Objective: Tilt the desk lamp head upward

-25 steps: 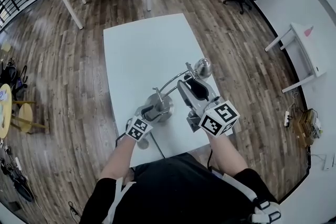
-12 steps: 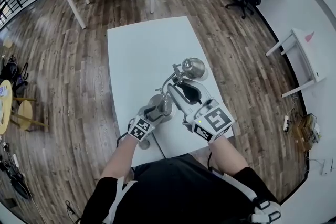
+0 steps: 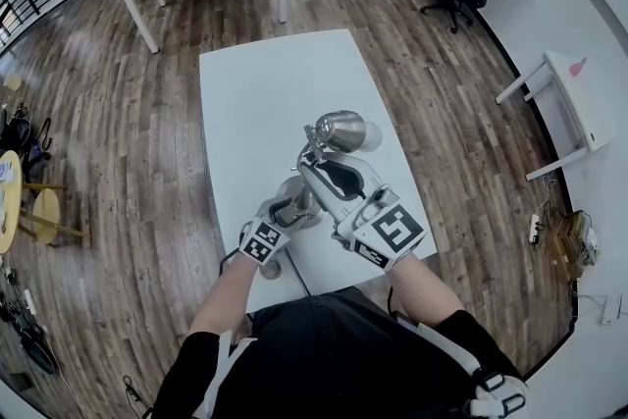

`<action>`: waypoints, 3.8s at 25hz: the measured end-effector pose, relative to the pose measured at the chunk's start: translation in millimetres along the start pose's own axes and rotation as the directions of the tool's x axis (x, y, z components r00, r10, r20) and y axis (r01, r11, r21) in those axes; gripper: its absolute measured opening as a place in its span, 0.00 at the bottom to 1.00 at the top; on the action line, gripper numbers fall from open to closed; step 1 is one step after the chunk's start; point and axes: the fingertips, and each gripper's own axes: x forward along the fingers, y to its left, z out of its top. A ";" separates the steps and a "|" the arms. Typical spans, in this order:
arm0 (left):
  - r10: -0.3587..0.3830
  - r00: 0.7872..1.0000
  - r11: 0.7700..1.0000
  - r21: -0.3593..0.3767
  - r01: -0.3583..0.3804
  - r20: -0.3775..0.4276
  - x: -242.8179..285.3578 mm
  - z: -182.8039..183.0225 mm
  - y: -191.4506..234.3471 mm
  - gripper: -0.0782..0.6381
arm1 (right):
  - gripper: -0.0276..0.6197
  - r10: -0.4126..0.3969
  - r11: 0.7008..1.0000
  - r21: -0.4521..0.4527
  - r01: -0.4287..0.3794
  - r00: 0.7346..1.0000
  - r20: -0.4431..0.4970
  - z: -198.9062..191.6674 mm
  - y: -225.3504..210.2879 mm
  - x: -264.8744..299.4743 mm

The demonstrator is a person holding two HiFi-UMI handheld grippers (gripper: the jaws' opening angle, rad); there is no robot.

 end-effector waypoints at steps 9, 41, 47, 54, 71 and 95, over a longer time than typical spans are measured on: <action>-0.007 1.000 1.000 0.002 0.007 0.004 2.2 1.2 -2.2 0.44 | 0.12 0.018 0.999 -0.028 -0.018 1.000 -0.006 -1.6 4.8 0.9; 0.012 1.000 1.000 -0.009 -0.012 0.014 -0.2 3.6 -0.9 0.43 | 0.12 0.006 0.999 -0.037 -0.009 0.997 -0.074 -21.4 25.2 2.8; 0.022 1.000 0.999 -0.033 -0.022 -0.006 -0.2 8.5 10.6 0.44 | 0.10 -0.074 0.997 0.025 0.075 0.997 -0.029 -15.2 0.9 -18.9; 0.124 0.991 0.981 -0.155 -0.113 0.060 -24.4 24.7 14.4 0.43 | 0.07 -0.132 0.989 0.065 0.131 0.991 0.024 -4.0 -14.5 -67.7; 0.360 0.837 0.917 -0.324 -0.234 0.413 -139.6 126.9 -82.8 0.11 | 0.05 -0.098 0.990 0.106 0.093 0.994 0.043 -8.9 20.6 -198.3; 0.449 0.685 0.893 -0.252 -0.373 0.574 -277.5 145.7 -192.4 0.11 | 0.05 -0.242 0.968 0.074 0.241 0.970 -0.003 -63.6 63.0 -286.4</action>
